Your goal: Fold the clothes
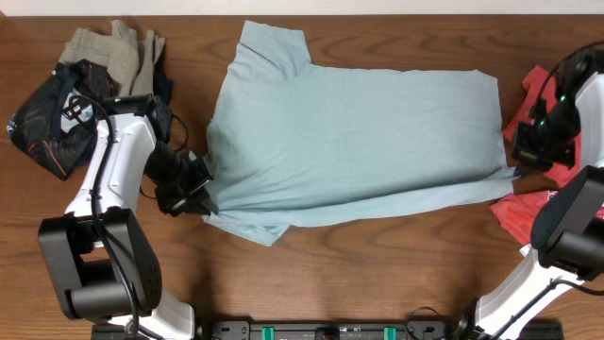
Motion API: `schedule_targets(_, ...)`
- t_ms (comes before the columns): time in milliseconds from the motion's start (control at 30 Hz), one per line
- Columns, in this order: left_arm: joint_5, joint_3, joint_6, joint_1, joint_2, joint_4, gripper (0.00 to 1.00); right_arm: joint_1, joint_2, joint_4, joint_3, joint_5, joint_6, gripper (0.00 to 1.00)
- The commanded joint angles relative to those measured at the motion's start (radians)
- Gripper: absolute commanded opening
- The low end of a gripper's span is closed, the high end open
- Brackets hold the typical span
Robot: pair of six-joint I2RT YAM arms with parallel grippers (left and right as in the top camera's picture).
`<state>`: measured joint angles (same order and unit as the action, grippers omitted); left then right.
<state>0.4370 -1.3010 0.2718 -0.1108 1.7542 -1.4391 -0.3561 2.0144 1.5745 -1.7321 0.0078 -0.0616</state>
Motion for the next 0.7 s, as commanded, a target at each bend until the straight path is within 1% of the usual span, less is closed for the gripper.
schedule_targets(0,-0.053,-0.002,-0.017,0.001,-0.006,-0.005,0.06,-0.011,0.004,-0.017,0.032,0.034,-0.039,0.01)
schedule_targets(67,-0.052,-0.002,-0.016,0.001,-0.006,0.023,0.06,-0.011,0.004,-0.034,0.032,0.034,-0.039,0.01)
schedule_targets(167,-0.041,-0.003,-0.016,0.001,-0.006,0.111,0.06,-0.011,0.001,-0.089,0.032,0.033,-0.042,0.01)
schedule_targets(233,-0.001,-0.003,-0.016,-0.001,-0.006,0.211,0.06,-0.011,0.001,-0.166,0.032,0.032,-0.066,0.01)
schedule_targets(367,0.135,-0.003,-0.003,-0.002,-0.006,0.434,0.06,-0.011,0.002,-0.34,0.032,-0.003,-0.073,0.01)
schedule_targets(467,0.147,-0.003,0.066,0.001,-0.005,0.597,0.06,-0.008,0.002,-0.435,0.032,-0.053,-0.073,0.01)
schedule_targets(567,0.147,-0.003,0.105,0.001,0.0,0.686,0.06,-0.003,0.002,-0.468,0.033,-0.092,-0.072,0.01)
schedule_targets(667,0.146,-0.002,0.108,0.006,0.011,0.742,0.06,0.009,0.002,-0.471,0.034,-0.095,-0.072,0.01)
